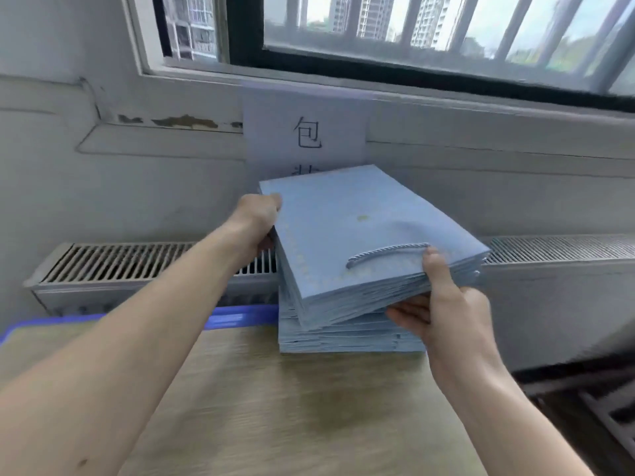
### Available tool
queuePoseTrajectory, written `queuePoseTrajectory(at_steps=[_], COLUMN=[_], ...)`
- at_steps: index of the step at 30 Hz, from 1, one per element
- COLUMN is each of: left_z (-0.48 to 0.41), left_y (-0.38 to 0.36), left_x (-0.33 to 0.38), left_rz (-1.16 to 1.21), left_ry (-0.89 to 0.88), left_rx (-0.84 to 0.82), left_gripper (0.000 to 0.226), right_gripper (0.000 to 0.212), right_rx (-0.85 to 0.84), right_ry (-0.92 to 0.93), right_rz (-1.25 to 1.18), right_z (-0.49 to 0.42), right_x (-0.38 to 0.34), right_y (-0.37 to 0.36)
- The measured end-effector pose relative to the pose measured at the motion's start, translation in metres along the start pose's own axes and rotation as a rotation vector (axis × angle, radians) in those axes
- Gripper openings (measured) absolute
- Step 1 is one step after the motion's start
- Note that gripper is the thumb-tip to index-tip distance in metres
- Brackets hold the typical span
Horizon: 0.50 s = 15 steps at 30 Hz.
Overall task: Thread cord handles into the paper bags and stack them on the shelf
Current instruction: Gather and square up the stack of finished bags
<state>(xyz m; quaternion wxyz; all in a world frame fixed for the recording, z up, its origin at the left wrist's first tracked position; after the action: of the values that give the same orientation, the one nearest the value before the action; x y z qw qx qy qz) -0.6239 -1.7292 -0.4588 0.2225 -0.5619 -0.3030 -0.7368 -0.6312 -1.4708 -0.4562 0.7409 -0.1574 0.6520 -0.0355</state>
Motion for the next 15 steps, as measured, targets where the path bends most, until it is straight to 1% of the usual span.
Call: queuePoseTrajectory(at_steps=[3,5,8,11,13,15], left_z=[-0.015,-0.020,-0.019,-0.008,0.006,0.016], left_y=[0.001,0.000,-0.006,-0.005,-0.004,-0.005], left_x=[-0.009,-0.015,-0.016,-0.020,-0.027,-0.030], left_rz=[-0.181,-0.253,-0.297,-0.221,-0.133,-0.077], left_ry=[0.067,0.088,0.130,0.224,0.247,0.250], left_rx=[0.059,0.089,0.037,-0.041,-0.074,-0.101], left_gripper=[0.031,0.042,0.039,0.058,0.053,0.036], right_gripper=[0.043,0.045,0.048,0.051,0.049,0.046], right_rx=[0.035,0.052,0.062,0.082,0.101,0.124], right_ry=[-0.167,-0.231,-0.296,-0.357,-0.396,-0.440], right_rz=[0.083,0.149,0.239,0.298,0.288,0.259], right_z=[-0.004,-0.005,-0.009,-0.013,-0.013,-0.012], right_x=[0.008,0.009,0.004,-0.001,-0.004,-0.009], right_y=[-0.006,-0.008,-0.009,-0.008,-0.010,-0.012])
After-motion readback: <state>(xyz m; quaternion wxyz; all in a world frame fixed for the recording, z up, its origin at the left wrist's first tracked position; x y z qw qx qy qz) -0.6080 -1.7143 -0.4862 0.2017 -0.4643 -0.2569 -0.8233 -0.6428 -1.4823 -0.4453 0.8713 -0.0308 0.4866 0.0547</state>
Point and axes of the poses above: each hand's wrist, its own z-axis away from the middle knuckle, its own y-axis out of the back of the hand, x = y × z, the point moved 3 cm from there along -z, towards the middle knuckle, and after that the axes turned 8 degrees about -z, right-handed, at the moved point
